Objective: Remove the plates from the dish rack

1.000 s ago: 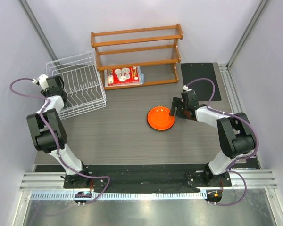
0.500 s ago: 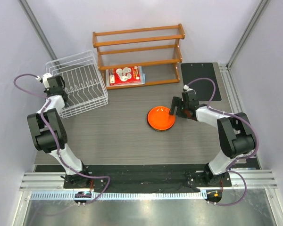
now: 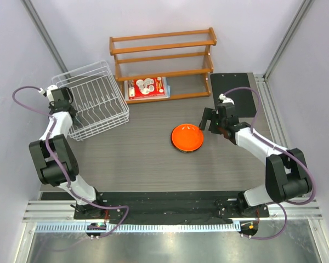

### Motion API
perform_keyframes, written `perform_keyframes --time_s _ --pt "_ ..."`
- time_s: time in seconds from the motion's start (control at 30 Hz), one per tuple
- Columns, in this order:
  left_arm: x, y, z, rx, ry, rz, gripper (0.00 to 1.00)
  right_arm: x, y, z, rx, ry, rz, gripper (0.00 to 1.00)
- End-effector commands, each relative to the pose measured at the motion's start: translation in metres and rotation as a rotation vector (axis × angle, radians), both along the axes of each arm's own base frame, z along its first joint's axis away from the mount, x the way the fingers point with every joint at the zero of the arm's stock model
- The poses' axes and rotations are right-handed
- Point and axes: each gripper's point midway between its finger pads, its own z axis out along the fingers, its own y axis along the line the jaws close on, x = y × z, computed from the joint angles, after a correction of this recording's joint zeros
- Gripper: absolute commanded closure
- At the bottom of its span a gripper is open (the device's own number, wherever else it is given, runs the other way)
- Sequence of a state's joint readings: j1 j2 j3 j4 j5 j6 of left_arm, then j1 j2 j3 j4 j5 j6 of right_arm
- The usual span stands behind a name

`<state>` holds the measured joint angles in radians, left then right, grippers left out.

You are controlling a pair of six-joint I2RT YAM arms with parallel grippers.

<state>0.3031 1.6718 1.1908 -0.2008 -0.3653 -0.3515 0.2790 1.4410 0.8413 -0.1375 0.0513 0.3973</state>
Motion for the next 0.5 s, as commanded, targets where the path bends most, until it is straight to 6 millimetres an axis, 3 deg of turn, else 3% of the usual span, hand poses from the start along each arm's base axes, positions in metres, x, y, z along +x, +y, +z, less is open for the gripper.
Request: perform_keyframes --time_s 0.0,0.17,0.33,0.47 --pt "0.015 0.002 0.105 0.003 -0.332 0.054 1.0 -0.003 -0.006 0.014 -0.015 -0.033 -0.008 0.0" --pt "0.004 -0.001 0.136 0.024 -0.376 0.048 1.0 -0.009 -0.008 0.017 -0.013 -0.037 -0.007 0.0" --pt "-0.006 -0.009 0.154 0.016 -0.406 0.027 1.0 -0.014 -0.007 0.022 -0.007 -0.045 0.003 0.0" --pt "-0.008 -0.04 0.169 -0.08 -0.475 -0.097 1.0 -0.017 -0.004 0.03 0.017 -0.064 0.011 0.0"
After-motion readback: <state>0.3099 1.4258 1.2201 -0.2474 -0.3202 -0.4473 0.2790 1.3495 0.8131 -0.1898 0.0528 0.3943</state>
